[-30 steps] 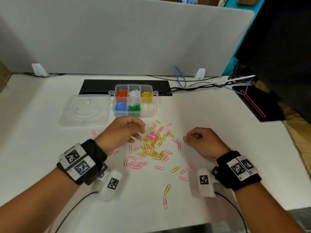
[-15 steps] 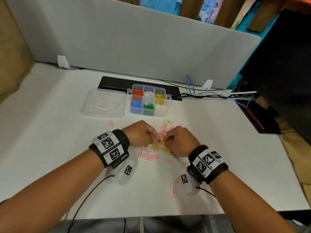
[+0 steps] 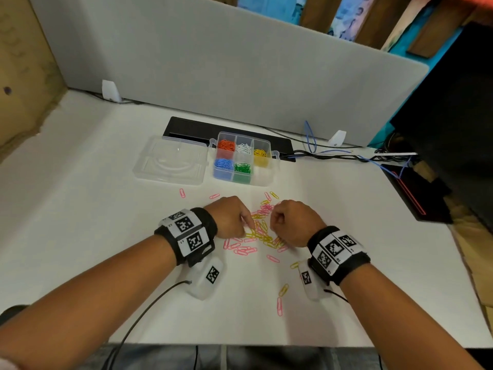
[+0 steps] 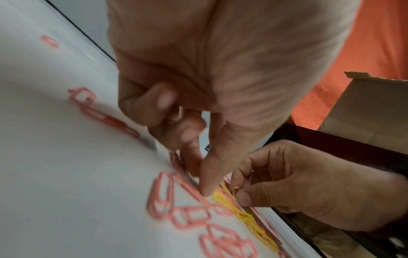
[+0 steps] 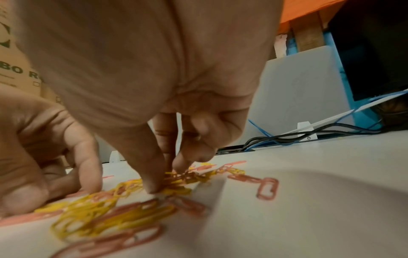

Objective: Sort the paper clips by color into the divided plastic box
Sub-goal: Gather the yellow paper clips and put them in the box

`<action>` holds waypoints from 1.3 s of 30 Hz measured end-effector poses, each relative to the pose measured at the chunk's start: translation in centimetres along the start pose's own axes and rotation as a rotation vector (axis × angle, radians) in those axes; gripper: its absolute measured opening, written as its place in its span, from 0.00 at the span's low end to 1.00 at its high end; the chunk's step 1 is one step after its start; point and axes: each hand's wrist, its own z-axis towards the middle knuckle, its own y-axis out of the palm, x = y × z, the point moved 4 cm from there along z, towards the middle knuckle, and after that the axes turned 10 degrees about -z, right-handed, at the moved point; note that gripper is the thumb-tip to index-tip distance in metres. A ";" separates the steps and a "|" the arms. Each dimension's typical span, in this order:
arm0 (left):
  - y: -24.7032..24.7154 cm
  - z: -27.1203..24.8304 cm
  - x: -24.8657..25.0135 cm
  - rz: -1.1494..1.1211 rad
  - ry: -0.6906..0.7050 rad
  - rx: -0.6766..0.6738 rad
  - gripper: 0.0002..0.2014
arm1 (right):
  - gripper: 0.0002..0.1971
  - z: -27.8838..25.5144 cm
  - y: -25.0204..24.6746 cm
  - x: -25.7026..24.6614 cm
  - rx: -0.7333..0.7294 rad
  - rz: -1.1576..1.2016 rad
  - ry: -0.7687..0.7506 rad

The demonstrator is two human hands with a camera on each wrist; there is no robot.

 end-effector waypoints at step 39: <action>-1.3 -0.5 1.0 -0.595 -0.071 0.181 0.06 | 0.03 -2.7 0.5 -1.9 -0.039 0.093 -0.044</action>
